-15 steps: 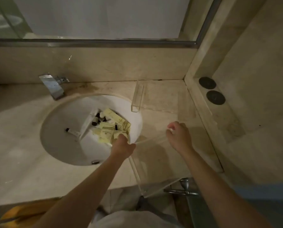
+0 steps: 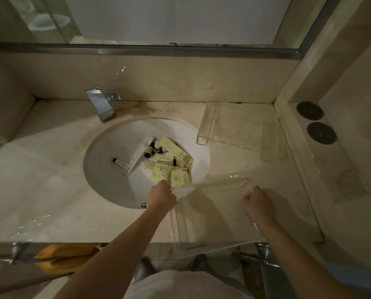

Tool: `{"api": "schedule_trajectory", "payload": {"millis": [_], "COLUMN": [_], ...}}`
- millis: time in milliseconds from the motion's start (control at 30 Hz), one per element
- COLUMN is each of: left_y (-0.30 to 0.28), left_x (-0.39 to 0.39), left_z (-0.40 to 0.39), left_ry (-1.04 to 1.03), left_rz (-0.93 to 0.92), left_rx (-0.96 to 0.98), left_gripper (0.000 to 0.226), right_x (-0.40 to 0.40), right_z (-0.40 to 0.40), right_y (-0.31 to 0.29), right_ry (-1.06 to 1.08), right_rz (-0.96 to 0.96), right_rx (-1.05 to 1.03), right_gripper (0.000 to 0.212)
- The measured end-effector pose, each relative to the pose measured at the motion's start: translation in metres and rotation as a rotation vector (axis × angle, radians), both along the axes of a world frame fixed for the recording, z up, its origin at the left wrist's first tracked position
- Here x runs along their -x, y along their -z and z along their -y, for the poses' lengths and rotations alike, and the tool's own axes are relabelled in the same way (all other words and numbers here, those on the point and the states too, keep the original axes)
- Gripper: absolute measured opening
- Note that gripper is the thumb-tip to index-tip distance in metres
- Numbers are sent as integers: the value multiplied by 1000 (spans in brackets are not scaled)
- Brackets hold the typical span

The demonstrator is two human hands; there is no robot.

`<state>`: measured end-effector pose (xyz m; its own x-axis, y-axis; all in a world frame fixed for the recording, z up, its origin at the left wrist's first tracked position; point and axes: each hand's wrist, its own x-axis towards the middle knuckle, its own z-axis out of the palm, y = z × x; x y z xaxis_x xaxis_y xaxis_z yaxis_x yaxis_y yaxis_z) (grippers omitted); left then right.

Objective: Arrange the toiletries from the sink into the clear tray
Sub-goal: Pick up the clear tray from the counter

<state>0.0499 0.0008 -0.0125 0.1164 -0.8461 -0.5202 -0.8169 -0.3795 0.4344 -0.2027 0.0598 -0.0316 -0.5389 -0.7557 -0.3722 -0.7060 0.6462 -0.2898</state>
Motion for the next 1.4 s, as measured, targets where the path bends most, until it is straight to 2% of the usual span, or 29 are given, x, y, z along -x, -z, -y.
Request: {"api": "schedule_trajectory", "payload": {"millis": [200, 400, 700, 967, 1100, 1167, 1400], "left_y": [-7, -12, -15, -12, -16, -17, -1], "left_x": [-78, -144, -207, -214, -196, -182, -131], "left_z": [12, 14, 18, 25, 39, 50, 82], "left_ry": [-109, -155, -106, -3, 23, 49, 119], "left_rz": [87, 116, 93, 51, 43, 0, -112], "left_rx": [15, 63, 104, 49, 177, 202, 75], "left_gripper": [39, 38, 38, 41, 47, 45, 32], "right_x": [-73, -145, -207, -215, -209, -203, -184], "right_z": [2, 3, 4, 3, 12, 22, 77], "right_y": [9, 6, 6, 0, -11, -17, -7], "right_ry": [-133, -204, -176, -136, -98, -94, -147], "right_rz": [50, 90, 98, 40, 43, 32, 140], "right_rx": [4, -4, -2, -16, 64, 121, 71], "right_gripper": [21, 23, 20, 20, 39, 40, 35]}}
